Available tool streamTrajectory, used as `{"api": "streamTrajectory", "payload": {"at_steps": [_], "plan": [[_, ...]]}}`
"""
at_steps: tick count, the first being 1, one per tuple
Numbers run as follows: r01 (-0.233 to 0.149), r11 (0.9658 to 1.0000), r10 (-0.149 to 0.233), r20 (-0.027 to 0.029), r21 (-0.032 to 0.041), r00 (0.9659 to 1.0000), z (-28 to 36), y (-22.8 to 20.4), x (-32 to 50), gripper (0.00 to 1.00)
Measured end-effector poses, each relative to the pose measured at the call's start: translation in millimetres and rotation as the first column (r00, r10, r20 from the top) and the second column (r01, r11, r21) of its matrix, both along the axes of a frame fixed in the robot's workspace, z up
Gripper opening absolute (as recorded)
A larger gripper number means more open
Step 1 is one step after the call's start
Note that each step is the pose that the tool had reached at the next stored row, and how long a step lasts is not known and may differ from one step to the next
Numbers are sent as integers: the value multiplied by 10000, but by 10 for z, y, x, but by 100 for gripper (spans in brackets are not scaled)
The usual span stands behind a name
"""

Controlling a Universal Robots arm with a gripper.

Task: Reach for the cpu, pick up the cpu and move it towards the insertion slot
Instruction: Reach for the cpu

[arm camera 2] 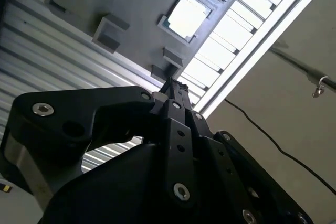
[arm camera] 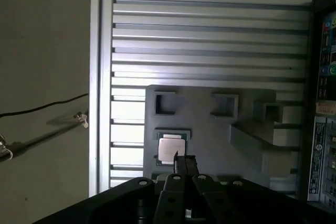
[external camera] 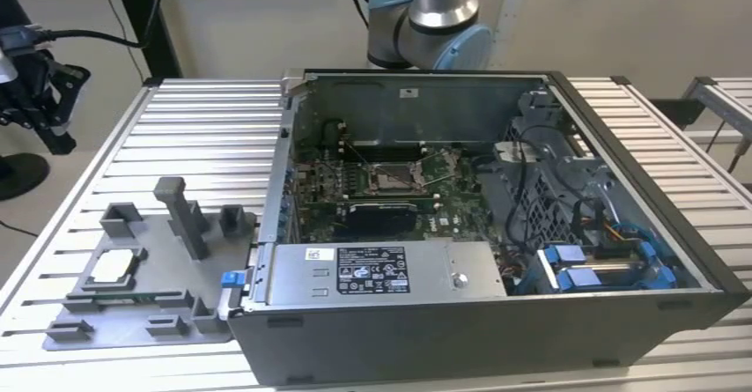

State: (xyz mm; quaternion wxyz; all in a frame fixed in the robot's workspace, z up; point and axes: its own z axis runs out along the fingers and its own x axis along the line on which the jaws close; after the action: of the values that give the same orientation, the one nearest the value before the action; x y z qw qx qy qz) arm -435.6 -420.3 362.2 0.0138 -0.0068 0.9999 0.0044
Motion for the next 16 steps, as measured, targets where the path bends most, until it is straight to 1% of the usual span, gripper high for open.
{"api": "streamTrajectory", "payload": {"at_steps": [1, 2, 16], "plan": [[0, 10000, 0, 1, 1, 10000, 0, 0, 0, 0], [0, 10000, 0, 0, 0, 10000, 0, 0, -1, 100], [2, 10000, -2, -4, 0, 10000, -5, 0, -11, 100]]}}
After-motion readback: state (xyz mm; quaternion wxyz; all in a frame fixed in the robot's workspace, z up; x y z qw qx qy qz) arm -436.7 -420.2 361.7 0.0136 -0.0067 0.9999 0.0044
